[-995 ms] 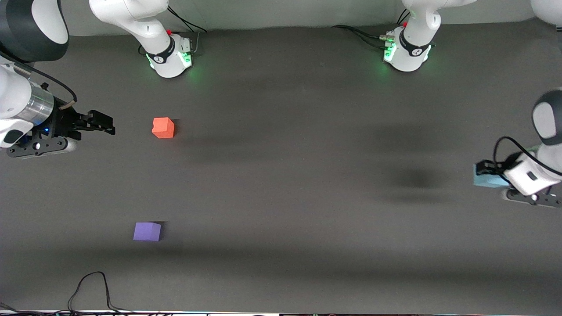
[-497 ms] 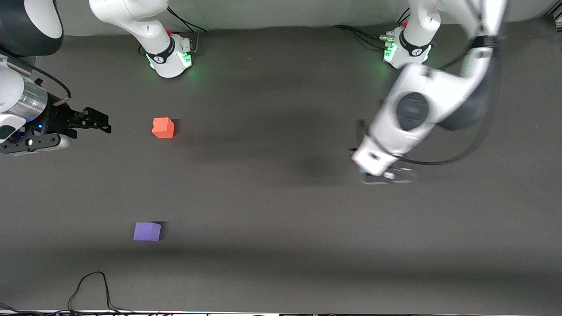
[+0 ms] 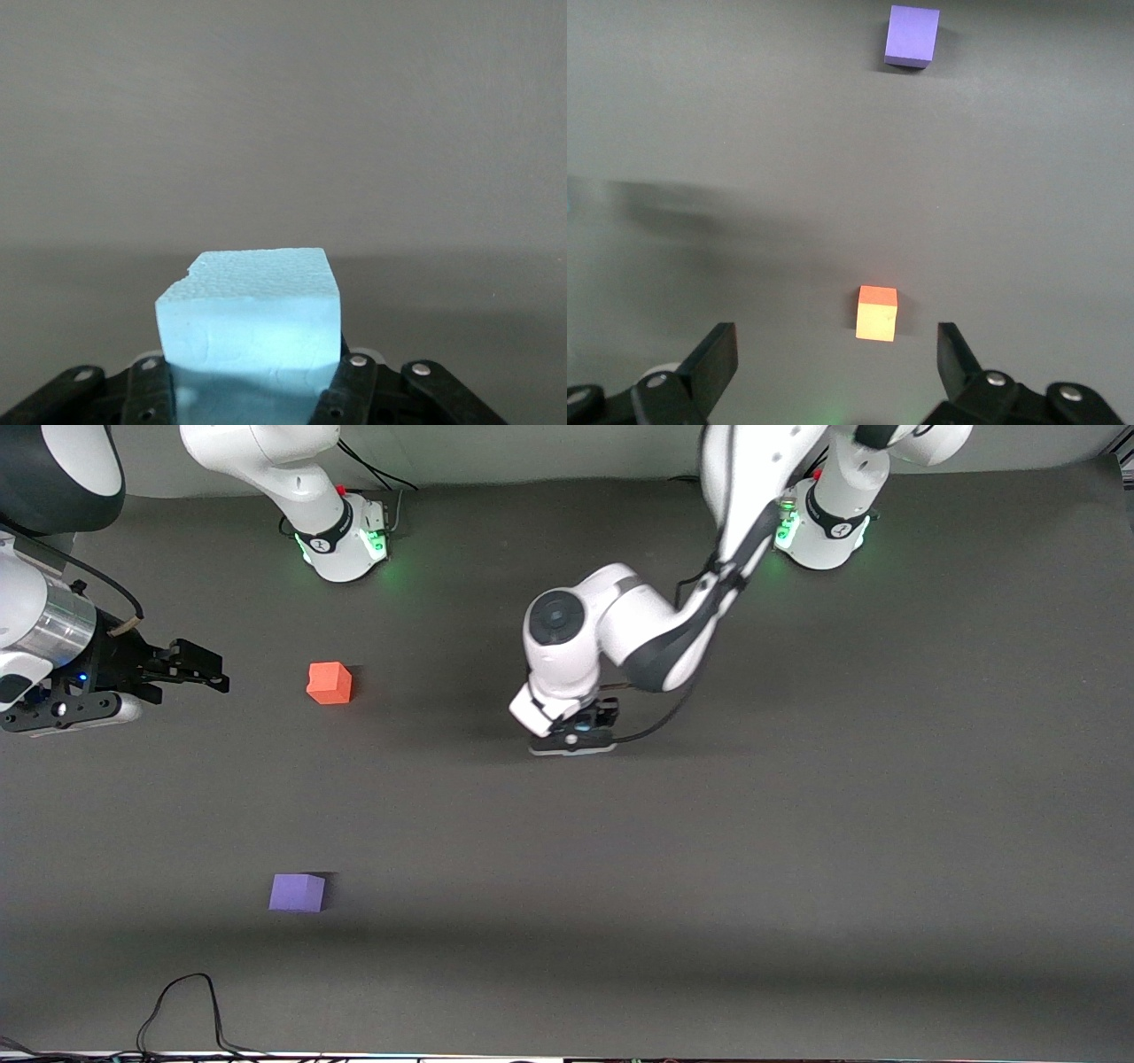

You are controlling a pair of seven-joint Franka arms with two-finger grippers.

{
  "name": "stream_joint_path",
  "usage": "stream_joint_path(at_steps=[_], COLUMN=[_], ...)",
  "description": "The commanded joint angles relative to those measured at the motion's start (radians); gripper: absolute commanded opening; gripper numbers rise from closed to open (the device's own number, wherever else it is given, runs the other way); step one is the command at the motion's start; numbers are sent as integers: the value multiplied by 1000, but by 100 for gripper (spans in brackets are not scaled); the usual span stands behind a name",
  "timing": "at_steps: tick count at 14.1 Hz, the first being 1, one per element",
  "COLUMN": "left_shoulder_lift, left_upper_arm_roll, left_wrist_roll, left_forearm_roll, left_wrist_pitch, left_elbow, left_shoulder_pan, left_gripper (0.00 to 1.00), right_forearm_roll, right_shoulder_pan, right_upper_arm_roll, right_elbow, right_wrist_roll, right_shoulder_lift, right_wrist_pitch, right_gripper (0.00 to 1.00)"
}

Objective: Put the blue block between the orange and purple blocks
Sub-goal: 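Lift the blue cube and carry it toward the table's middle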

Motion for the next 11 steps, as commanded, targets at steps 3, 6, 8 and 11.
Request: stream_joint_path(at_steps=[3, 6, 8, 11], left_shoulder_lift=[155, 160, 157, 125], left_upper_arm_roll=[20, 21, 21, 21], left_wrist_roll=[-54, -51, -48, -47], left_forearm_roll=[21, 21, 21, 10], left_wrist_pitch=[95, 112, 110, 23], left_elbow=[97, 102, 102, 147], left_shoulder_pan=[-26, -18, -16, 8], left_gripper=[47, 74, 100, 100], right_forearm_roll=[15, 15, 15, 11], right_shoulder_pan=[1, 1, 1, 2], right_upper_arm_roll=[-7, -8, -8, -8], right_elbow=[-22, -24, -24, -24], right_wrist_roll=[-11, -13, -16, -18], right_shoulder_lift=[-7, -7, -5, -7], right_wrist_pitch=[12, 5, 5, 5], right_gripper=[100, 100, 100, 100])
